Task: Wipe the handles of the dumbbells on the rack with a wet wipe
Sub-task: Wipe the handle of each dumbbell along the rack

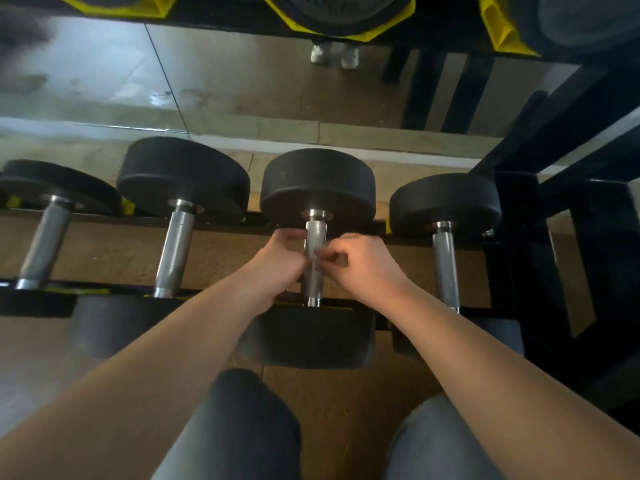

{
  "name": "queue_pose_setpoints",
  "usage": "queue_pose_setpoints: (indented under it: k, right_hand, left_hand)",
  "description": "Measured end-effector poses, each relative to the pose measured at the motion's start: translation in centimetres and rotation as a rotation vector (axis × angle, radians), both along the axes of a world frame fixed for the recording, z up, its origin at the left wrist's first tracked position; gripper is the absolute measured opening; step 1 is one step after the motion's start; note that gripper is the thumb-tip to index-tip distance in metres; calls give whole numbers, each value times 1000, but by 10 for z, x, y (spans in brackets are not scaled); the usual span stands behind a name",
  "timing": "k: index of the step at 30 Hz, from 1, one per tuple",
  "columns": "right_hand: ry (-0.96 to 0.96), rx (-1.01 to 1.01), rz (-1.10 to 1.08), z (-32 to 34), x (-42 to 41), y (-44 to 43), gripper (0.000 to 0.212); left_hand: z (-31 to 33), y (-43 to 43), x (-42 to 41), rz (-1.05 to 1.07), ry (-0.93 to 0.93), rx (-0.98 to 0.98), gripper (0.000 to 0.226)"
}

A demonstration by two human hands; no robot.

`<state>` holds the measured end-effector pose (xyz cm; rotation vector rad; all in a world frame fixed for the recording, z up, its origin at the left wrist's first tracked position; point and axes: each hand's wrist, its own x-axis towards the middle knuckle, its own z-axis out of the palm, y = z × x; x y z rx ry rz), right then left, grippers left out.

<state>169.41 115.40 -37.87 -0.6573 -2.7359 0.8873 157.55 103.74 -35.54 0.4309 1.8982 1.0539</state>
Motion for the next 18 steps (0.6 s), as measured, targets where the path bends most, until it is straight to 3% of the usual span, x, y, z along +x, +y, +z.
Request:
queue_pose_setpoints:
  k: [3, 9, 12, 15, 18]
  right_hand:
    - [-29, 71, 140, 4, 3, 3, 26]
    - [129, 62, -81, 9, -23, 26, 23]
    - [89, 43, 98, 7, -9, 14, 17]
    - [-156, -21, 391, 9, 3, 4, 13]
    - [-17, -5, 278, 11, -10, 15, 20]
  left_hand:
    - [-2, 3, 0, 49, 42, -43, 48]
    - [0, 5, 4, 34, 131, -108, 46]
    - [6, 4, 7, 49, 148, -104, 42]
    - [11, 4, 9, 42, 137, -120, 51]
    - [18, 2, 11, 70, 86, -136, 50]
